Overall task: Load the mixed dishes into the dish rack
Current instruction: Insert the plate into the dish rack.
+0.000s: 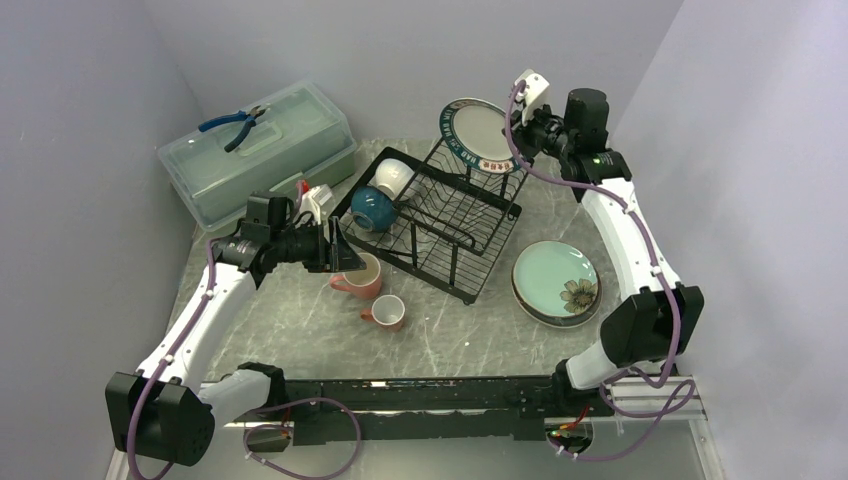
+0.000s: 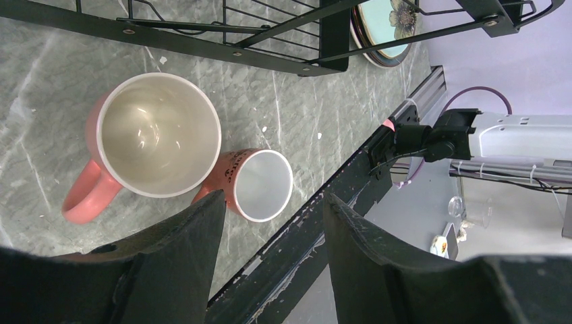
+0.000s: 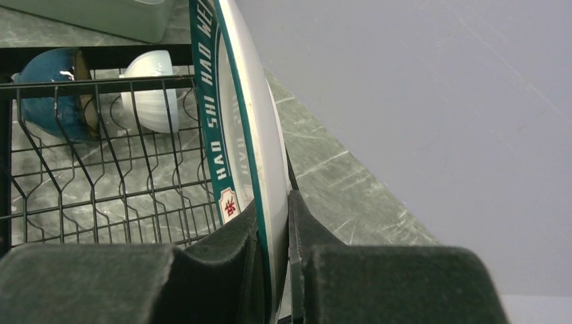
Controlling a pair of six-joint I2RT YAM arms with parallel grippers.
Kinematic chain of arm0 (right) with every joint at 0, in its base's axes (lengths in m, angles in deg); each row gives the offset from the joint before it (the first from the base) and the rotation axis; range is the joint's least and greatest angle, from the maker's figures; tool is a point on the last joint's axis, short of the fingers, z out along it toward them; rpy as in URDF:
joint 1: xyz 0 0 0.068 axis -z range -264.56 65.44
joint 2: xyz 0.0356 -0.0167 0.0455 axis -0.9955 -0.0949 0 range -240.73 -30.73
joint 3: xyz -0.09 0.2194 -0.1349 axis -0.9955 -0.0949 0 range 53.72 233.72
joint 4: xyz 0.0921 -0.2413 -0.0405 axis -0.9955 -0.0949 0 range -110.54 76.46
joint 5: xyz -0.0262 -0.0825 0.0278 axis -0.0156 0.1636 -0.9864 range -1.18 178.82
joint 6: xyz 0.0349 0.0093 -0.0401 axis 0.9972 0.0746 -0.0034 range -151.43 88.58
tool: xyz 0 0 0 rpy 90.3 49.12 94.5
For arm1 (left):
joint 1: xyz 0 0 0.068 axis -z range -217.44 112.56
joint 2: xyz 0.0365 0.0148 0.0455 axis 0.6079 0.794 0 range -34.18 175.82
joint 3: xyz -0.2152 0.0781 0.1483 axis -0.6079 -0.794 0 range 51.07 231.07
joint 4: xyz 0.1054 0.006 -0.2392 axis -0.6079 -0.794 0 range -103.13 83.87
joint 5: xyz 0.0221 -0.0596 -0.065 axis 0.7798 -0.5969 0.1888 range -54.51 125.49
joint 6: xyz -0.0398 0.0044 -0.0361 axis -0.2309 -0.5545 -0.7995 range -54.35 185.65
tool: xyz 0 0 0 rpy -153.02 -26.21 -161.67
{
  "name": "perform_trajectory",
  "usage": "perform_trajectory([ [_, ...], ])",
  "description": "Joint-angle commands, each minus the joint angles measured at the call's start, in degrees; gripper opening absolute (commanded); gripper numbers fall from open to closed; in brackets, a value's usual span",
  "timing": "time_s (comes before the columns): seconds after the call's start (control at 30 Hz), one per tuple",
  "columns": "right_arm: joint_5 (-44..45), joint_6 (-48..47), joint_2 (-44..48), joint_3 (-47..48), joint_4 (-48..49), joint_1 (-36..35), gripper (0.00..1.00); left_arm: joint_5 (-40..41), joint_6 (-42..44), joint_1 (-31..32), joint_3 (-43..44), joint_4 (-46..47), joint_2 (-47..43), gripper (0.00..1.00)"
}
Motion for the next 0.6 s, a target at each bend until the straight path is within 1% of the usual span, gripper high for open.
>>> perform_trajectory([
  [0.0,1.95,0.32,2.51,-1.82,1.54,0.11,0.18,-0.76,0.99,-0.08,0.46,2.12,-0.65,0.60],
  [0.23,4.28,2.97,4.85,-2.85,4.70,0.16,0.34,-0.79,1.16,-0.04,0.38,1.95,-1.09,0.60],
  [0.4,4.16,4.96,7.11,-3.32,6.25,0.10,0.42,-1.10,1.04,-0.04,0.42,2.13,-1.35,0.60],
  [0.57,3.80,7.18,9.71,-3.25,6.40,0.10,0.47,-1.20,1.08,-0.04,0.45,2.22,-1.70,0.60],
])
